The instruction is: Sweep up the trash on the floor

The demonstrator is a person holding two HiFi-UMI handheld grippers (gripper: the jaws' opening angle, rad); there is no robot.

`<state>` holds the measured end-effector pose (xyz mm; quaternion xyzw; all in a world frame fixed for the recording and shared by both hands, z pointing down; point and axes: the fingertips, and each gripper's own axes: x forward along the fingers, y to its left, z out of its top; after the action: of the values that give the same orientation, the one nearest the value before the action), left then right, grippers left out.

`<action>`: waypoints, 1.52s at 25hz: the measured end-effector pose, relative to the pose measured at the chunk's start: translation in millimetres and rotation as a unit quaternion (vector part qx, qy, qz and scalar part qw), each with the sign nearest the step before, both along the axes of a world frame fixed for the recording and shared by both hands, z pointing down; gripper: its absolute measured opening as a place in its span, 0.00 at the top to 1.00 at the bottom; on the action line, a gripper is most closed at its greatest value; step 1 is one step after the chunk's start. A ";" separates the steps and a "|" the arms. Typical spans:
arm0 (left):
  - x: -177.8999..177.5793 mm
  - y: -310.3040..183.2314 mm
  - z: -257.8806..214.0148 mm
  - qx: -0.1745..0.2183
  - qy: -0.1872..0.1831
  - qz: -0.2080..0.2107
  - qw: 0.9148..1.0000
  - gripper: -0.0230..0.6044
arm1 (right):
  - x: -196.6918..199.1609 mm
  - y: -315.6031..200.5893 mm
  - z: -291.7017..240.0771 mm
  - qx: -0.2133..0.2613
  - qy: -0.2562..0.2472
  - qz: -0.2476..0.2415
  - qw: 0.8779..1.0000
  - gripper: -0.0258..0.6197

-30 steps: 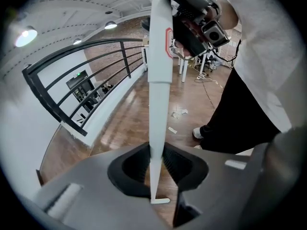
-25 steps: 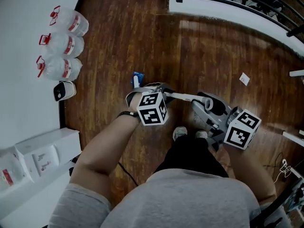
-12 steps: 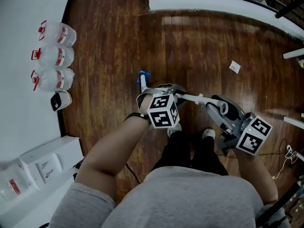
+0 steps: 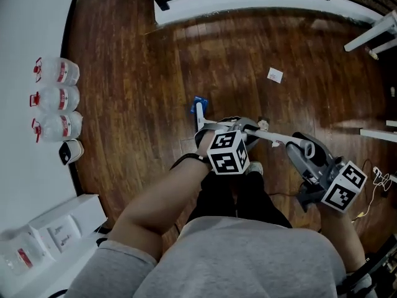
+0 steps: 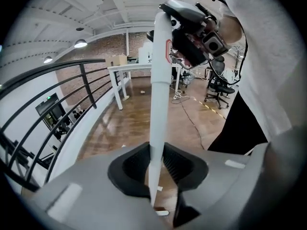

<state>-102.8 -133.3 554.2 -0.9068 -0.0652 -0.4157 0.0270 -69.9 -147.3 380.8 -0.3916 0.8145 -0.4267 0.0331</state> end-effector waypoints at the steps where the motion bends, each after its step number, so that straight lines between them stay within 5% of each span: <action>1: 17.8 7.6 -1.5 -0.001 0.003 0.006 1.000 0.84 | 17.6 7.4 -1.7 -0.002 0.000 0.010 1.000 0.73; 12: 198.4 87.9 -24.4 -0.015 0.041 0.089 0.995 0.84 | 191.7 83.2 -28.1 0.005 0.021 0.095 0.995 0.73; 19: 237.7 119.3 -21.8 -0.015 0.030 0.119 0.992 0.84 | 233.7 118.0 -25.7 0.024 0.038 0.107 0.993 0.72; 28: 225.1 124.1 -29.9 0.010 0.014 0.116 0.993 0.84 | 220.2 127.2 -34.8 0.047 0.065 0.056 0.995 0.75; 38: 125.1 133.8 -47.7 0.036 0.012 0.052 0.998 0.84 | 119.9 144.0 -50.6 0.055 0.036 0.002 0.998 0.74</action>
<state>22.3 0.5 506.5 -0.9053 -0.0973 -0.4052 0.0819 50.0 -3.2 330.2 -0.4058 0.8365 -0.3673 0.0262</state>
